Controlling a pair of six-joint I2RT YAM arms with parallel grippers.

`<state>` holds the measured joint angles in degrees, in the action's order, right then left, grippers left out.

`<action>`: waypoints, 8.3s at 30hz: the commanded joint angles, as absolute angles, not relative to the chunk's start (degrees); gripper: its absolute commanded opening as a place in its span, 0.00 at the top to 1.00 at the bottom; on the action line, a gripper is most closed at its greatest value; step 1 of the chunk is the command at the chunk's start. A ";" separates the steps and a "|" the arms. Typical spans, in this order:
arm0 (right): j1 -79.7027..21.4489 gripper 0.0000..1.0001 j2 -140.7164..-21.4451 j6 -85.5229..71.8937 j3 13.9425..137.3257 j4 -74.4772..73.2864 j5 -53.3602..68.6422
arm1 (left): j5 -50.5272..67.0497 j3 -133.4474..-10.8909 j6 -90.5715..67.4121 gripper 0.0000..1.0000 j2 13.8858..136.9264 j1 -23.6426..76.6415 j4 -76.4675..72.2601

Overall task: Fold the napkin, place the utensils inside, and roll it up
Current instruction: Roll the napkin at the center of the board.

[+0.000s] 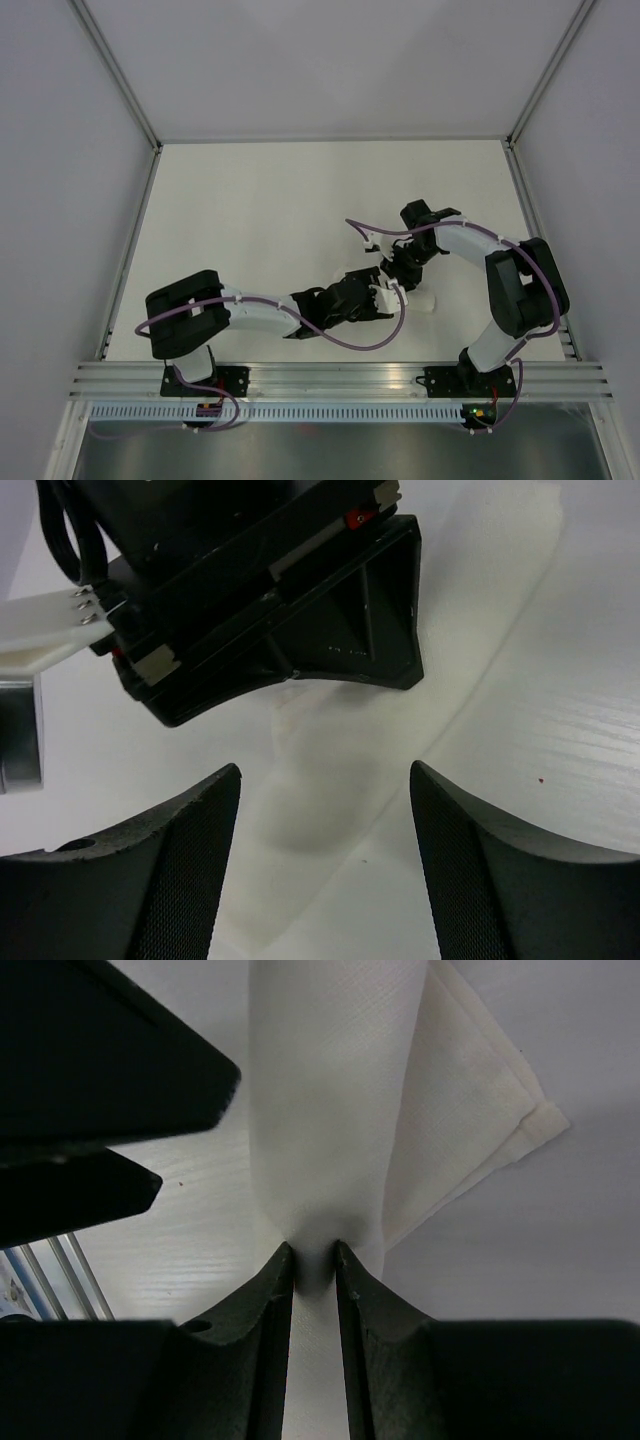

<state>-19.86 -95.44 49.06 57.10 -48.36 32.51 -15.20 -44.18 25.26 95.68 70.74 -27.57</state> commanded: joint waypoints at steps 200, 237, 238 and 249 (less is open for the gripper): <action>-14.85 0.89 -125.24 65.83 82.09 -72.51 38.14 | 8.17 -54.92 18.01 0.25 98.16 57.57 -14.07; -10.46 0.57 -119.45 58.80 82.70 -65.66 42.79 | 23.02 -68.91 15.65 0.41 112.85 53.97 1.49; -9.68 0.56 -118.40 58.36 82.79 -65.74 43.32 | 23.46 -68.82 15.47 0.42 112.85 53.70 1.67; -3.53 0.02 -110.40 54.76 82.53 -63.55 47.28 | 29.27 -70.22 13.45 0.44 113.55 51.77 3.95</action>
